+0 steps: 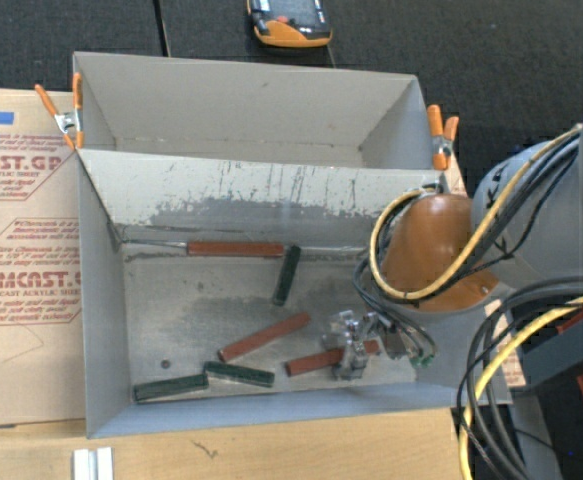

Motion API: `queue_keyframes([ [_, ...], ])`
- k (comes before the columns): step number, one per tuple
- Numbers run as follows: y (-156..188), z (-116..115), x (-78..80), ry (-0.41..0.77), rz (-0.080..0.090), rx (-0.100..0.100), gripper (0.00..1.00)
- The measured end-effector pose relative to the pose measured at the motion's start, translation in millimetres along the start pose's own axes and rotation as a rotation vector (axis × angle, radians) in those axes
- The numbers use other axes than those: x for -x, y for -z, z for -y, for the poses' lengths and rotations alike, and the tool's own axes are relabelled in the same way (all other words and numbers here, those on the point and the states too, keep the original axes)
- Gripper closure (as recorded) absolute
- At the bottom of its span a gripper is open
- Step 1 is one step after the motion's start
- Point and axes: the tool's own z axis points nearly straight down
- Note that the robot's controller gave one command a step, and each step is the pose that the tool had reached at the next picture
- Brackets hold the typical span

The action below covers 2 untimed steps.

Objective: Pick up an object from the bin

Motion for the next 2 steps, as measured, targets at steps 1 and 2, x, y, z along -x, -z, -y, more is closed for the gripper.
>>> queue_keyframes([
  [1, 0.0, 0.0, 0.0, 0.000, 0.000, 0.000, 1.00],
  [2, 3.7, -0.5, -1.3, 0.000, -0.005, 0.001, 1.00],
])
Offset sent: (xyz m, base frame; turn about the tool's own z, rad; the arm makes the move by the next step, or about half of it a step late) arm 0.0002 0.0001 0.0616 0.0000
